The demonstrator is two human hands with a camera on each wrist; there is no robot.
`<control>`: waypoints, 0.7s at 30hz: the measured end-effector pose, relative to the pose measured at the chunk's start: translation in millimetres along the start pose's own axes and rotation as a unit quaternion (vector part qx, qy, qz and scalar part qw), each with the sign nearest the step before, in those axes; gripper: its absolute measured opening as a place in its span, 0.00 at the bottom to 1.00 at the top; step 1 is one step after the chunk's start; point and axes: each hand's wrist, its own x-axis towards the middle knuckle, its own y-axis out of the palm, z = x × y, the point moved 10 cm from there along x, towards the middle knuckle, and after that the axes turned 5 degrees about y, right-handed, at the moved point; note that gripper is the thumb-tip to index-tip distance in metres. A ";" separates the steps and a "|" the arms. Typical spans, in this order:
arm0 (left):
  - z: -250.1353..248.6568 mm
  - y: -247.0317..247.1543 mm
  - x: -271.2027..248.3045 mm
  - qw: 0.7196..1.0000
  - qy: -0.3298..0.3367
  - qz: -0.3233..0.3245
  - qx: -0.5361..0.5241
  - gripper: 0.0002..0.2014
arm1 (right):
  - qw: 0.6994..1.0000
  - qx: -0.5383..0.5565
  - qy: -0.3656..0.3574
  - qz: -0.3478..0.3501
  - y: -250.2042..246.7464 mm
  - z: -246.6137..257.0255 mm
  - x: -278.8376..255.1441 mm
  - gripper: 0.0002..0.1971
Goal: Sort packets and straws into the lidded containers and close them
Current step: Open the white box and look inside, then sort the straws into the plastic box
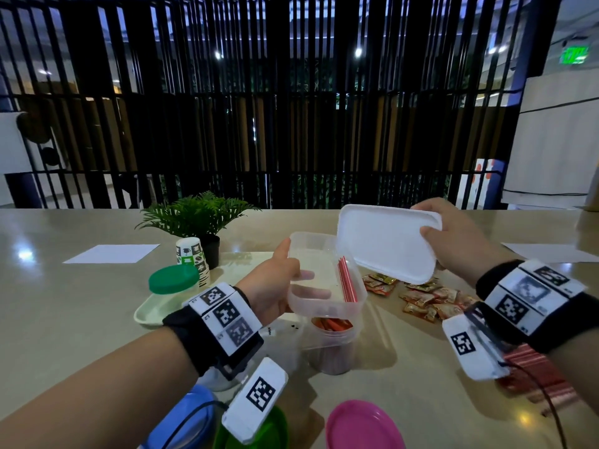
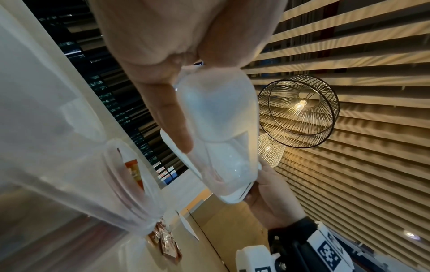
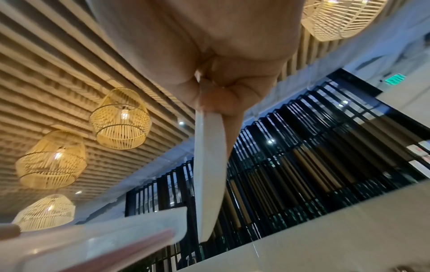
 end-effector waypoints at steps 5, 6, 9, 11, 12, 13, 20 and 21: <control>-4.6 -6.9 1.2 1.000 0.014 -0.012 -0.009 0.32 | 0.993 0.029 0.113 0.016 5.9 -52.8 -10.7 0.20; -5.8 -7.7 0.9 1.000 0.017 -0.013 -0.011 0.32 | 0.991 0.024 0.127 0.024 9.4 -61.6 -14.3 0.20; -10.8 -8.9 -0.9 1.000 0.024 -0.015 -0.014 0.28 | 0.986 -0.002 0.159 0.053 22.9 -88.6 -24.4 0.19; -14.1 -8.7 -0.4 0.999 0.028 -0.009 -0.013 0.25 | 0.982 -0.021 0.173 0.076 30.4 -101.1 -31.7 0.18; -15.4 -8.6 0.2 0.999 0.030 -0.004 -0.012 0.25 | 0.980 -0.033 0.174 0.092 34.5 -104.6 -35.0 0.17; -16.4 -8.5 1.2 0.999 0.031 0.000 -0.014 0.26 | 0.978 -0.043 0.173 0.108 38.5 -107.0 -38.3 0.16; -23.8 -0.9 0.6 0.999 0.036 0.019 -0.004 0.27 | 0.935 -0.173 0.171 0.259 71.4 -120.6 -64.2 0.16; -24.4 0.8 -0.2 0.999 0.037 0.020 -0.001 0.26 | 0.926 -0.196 0.168 0.277 75.3 -121.6 -67.0 0.16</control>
